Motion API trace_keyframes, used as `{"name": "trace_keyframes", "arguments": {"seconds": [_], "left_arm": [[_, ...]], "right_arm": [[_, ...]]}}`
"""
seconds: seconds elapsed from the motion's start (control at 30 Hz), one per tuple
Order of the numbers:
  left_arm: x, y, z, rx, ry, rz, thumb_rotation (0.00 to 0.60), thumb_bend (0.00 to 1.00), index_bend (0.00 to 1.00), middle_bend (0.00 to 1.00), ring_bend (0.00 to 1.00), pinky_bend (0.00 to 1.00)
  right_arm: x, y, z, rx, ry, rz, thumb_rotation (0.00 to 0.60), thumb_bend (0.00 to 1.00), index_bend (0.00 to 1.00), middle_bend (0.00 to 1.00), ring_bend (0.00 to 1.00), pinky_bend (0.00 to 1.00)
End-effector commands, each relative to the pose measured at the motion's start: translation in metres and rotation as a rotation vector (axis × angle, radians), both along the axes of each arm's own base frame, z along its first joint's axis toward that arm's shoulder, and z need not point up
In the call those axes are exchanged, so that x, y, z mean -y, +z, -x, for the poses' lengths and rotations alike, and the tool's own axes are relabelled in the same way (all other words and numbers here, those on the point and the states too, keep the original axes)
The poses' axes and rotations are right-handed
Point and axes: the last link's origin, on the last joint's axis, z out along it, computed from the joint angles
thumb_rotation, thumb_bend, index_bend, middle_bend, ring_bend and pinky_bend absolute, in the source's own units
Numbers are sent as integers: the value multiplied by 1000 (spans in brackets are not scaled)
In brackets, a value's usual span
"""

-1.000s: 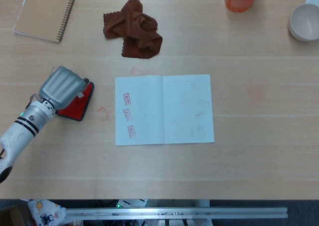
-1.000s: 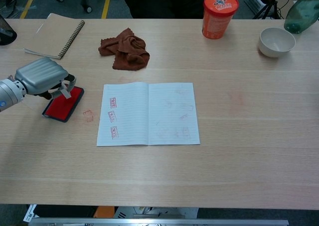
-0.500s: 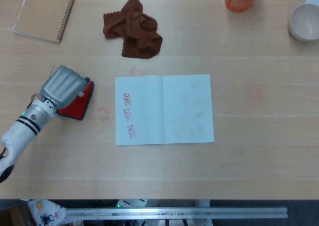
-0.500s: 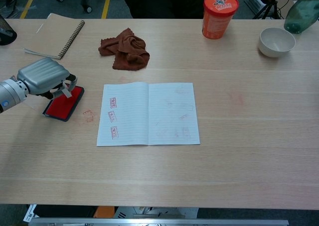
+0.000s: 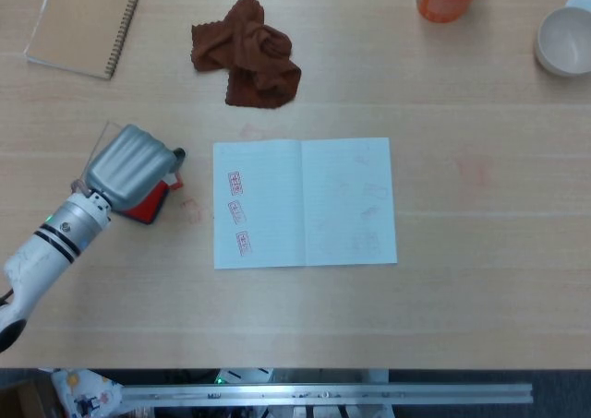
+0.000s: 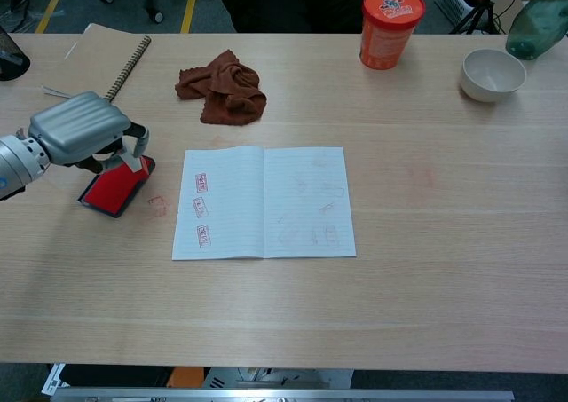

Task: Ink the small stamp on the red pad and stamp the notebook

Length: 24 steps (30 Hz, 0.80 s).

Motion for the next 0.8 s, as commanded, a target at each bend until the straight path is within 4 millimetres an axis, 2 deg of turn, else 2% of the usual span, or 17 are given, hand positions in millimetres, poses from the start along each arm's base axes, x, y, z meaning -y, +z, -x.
{"name": "trace_keyframes", "arguments": {"seconds": [0.03,0.37,0.8], "left_arm": [[11,3,-19,14,-52,6,600,397,540,1000,1000,1000],[38,-25,-56,58,-96,81,600,397,543,1000,1000,1000],[66,-58,-72,47,-118,158,600,397,544,1000,1000,1000]], "right_arm": [[0,0,1,1,1,-1,600,301,158,300,161,236],[-1,2,6,7,-10,-5,600,301,158,300,161,236],[-3,5,9,6,-16,0,600,301,158,300,161,236]]}}
